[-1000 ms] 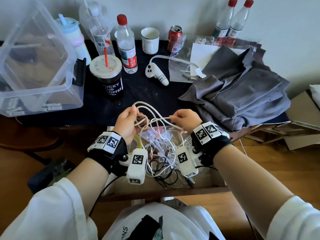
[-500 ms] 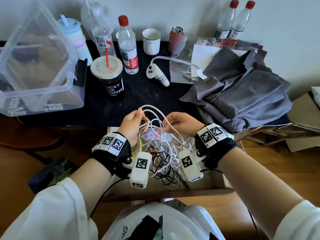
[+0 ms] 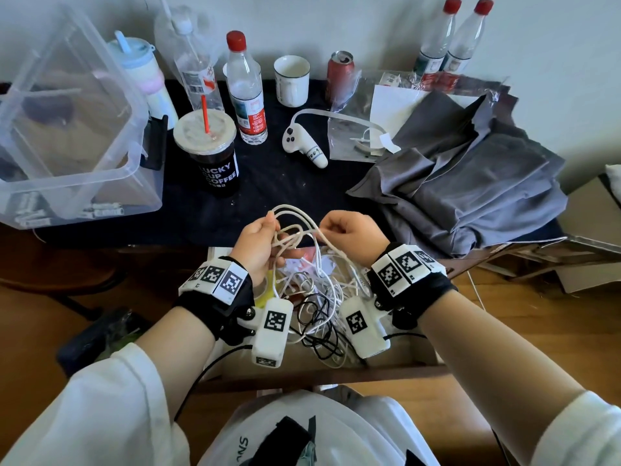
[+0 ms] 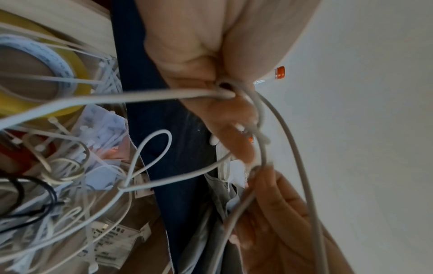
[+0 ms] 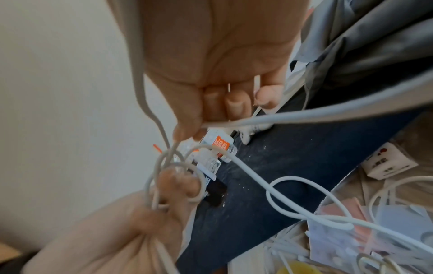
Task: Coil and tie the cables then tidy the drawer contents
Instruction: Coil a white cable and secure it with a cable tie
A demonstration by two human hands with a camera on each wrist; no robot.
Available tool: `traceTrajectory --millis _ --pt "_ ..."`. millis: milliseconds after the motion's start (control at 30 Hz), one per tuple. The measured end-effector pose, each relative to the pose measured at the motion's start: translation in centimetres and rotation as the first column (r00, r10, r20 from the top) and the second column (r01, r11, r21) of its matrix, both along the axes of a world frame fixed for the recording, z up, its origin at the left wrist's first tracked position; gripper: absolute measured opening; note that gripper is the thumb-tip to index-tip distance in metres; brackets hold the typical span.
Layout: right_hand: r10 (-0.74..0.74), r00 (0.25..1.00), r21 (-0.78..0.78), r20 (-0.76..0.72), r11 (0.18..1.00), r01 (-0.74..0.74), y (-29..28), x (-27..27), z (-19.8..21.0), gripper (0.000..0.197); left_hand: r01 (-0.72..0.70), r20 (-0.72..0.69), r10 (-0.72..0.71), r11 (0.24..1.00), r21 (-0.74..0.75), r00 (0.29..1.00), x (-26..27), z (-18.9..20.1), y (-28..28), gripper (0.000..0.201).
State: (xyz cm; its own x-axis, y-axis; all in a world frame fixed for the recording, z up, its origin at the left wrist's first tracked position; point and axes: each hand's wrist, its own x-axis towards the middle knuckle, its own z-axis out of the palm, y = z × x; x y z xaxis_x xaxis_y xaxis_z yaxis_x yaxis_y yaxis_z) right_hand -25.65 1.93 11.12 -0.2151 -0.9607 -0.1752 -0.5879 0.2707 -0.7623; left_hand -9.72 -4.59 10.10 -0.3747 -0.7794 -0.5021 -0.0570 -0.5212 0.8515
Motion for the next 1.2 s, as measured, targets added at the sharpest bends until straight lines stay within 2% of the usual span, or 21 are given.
traceTrajectory --millis 133,267,333,400,433,467,533,567,600,633,667,733,767,833,933,1033,1200 --pt "-0.265 0.964 -0.020 0.029 0.964 0.266 0.4 -3.1 -1.7 0.031 -0.009 -0.004 0.009 1.000 -0.013 1.000 0.3 -0.2 -0.5 0.034" --pt "-0.438 0.898 0.042 -0.041 0.897 0.439 1.4 -6.5 -3.5 0.031 -0.038 -0.003 0.038 0.999 0.033 0.999 1.4 -0.9 -1.1 0.033" --pt "-0.405 0.913 0.084 -0.047 0.909 0.408 1.9 -6.9 -4.2 0.026 -0.035 0.009 0.034 0.999 0.036 0.999 1.5 -0.9 -1.2 0.032" --pt "-0.301 0.952 0.122 -0.055 0.944 0.305 2.1 -6.1 -4.0 0.012 -0.016 0.021 0.016 1.000 0.021 1.000 1.3 -0.8 -1.4 0.031" --pt "-0.252 0.966 0.109 -0.047 0.961 0.256 2.1 -5.5 -3.6 0.020 0.001 0.022 -0.001 1.000 0.009 1.000 1.2 -0.7 -1.4 0.032" --pt "-0.227 0.973 0.071 -0.027 0.971 0.229 1.9 -4.9 -3.2 0.036 0.021 0.021 -0.021 1.000 -0.003 1.000 1.1 -0.7 -1.5 0.032" --pt "-0.259 0.965 -0.034 0.040 0.965 0.261 1.4 -3.8 -2.4 0.071 0.051 0.018 -0.051 0.998 -0.020 0.999 0.8 -0.4 -1.6 0.034" --pt "-0.280 0.957 -0.082 0.073 0.955 0.286 1.2 -3.3 -1.9 0.083 0.057 0.015 -0.057 0.998 -0.023 0.998 0.7 -0.3 -1.6 0.034" --pt "-0.282 0.955 -0.121 0.092 0.949 0.292 1.0 -2.9 -1.5 0.085 0.060 0.008 -0.060 0.998 -0.025 0.998 0.6 -0.2 -1.5 0.035" --pt "-0.258 0.961 -0.140 0.095 0.953 0.270 0.8 -2.5 -1.1 0.077 0.065 0.002 -0.065 0.997 -0.027 0.998 0.5 -0.1 -1.5 0.035" --pt "-0.207 0.975 -0.134 0.075 0.967 0.216 0.6 -2.2 -0.8 0.061 0.071 0.001 -0.071 0.997 -0.028 0.997 0.5 0.0 -1.4 0.035" --pt "-0.062 0.998 -0.062 -0.002 0.996 0.062 0.3 -1.6 -0.3 0.028 0.084 -0.002 -0.084 0.996 -0.026 0.996 0.4 0.1 -1.3 0.035" --pt "-0.008 1.000 -0.029 -0.022 1.000 0.007 0.1 -1.3 -0.2 0.020 0.090 -0.008 -0.091 0.996 -0.025 0.996 0.3 0.2 -1.3 0.035" --pt "0.030 0.999 -0.008 -0.031 1.000 -0.030 0.1 -0.6 -0.3 0.015 0.107 -0.023 -0.108 0.994 -0.032 0.994 0.2 0.3 -1.1 0.035" --pt "0.050 0.999 -0.013 0.004 0.999 -0.050 0.0 0.1 -0.3 0.018 0.147 -0.042 -0.148 0.989 -0.024 0.988 0.1 0.5 -0.9 0.035" --pt "0.062 0.998 0.009 0.030 0.998 -0.062 -0.1 0.8 -0.2 0.006 0.185 -0.074 -0.186 0.983 -0.016 0.980 0.0 0.7 -0.7 0.034" --pt "-0.043 0.991 0.024 0.126 0.999 0.040 0.5 -0.4 -0.6 0.011 0.177 -0.095 -0.180 0.984 -0.035 0.979 0.7 0.3 -1.5 0.035"
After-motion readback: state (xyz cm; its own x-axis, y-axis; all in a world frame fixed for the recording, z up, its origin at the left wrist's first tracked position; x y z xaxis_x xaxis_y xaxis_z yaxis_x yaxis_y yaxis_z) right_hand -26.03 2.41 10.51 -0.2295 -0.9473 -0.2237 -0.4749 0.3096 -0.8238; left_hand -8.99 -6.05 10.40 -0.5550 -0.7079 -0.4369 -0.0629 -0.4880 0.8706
